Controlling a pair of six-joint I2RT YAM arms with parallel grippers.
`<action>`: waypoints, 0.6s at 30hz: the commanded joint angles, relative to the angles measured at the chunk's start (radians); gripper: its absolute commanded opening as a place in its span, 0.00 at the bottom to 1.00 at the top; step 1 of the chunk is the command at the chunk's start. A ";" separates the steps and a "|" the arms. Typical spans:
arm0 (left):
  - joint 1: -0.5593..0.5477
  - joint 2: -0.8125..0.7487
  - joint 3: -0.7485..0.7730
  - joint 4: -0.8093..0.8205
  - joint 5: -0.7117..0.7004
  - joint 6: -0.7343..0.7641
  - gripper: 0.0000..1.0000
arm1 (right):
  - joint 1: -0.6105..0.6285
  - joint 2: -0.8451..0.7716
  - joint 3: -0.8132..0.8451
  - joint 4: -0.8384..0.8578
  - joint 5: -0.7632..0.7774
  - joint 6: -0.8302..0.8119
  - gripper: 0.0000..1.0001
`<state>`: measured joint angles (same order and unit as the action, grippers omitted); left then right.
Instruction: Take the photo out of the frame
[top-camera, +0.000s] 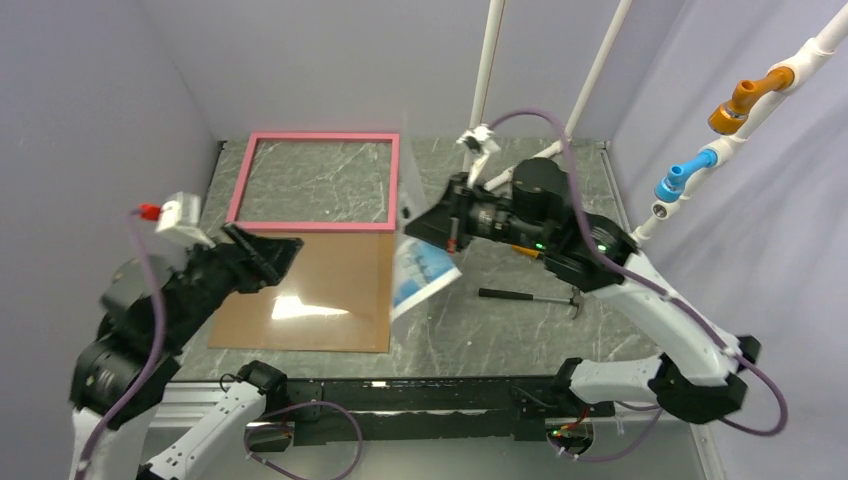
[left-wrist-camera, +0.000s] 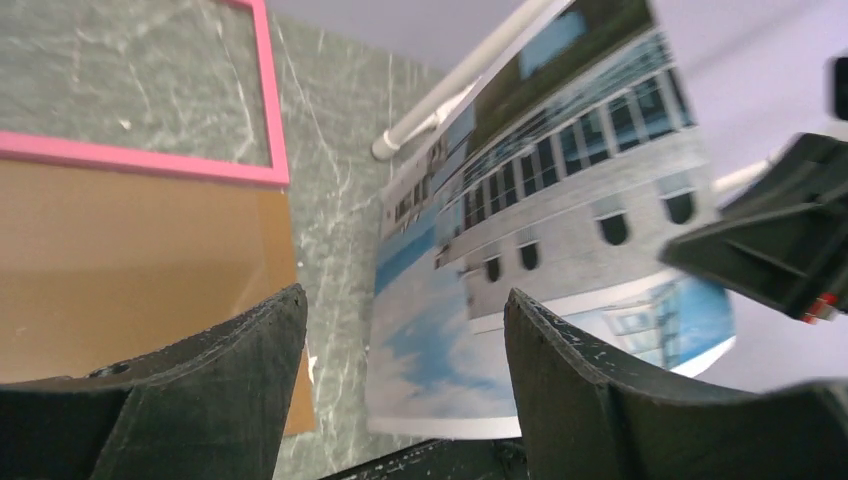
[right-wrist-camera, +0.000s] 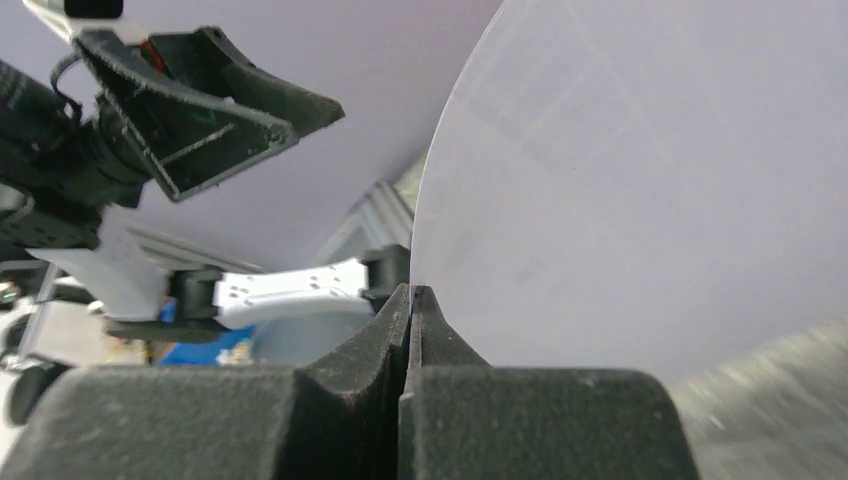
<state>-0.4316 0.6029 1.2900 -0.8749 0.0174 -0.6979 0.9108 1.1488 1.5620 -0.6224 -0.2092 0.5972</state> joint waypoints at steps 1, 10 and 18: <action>-0.002 -0.050 0.092 -0.116 -0.132 0.039 0.76 | 0.066 0.146 0.080 0.338 -0.101 0.097 0.00; -0.002 -0.108 0.160 -0.208 -0.220 0.060 0.77 | 0.105 0.480 0.292 0.553 -0.098 0.214 0.00; -0.002 -0.122 0.153 -0.224 -0.230 0.071 0.77 | 0.094 0.344 -0.042 0.737 0.094 0.337 0.00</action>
<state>-0.4316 0.4969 1.4330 -1.0882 -0.1905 -0.6479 1.0119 1.6302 1.6855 -0.0593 -0.2348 0.8429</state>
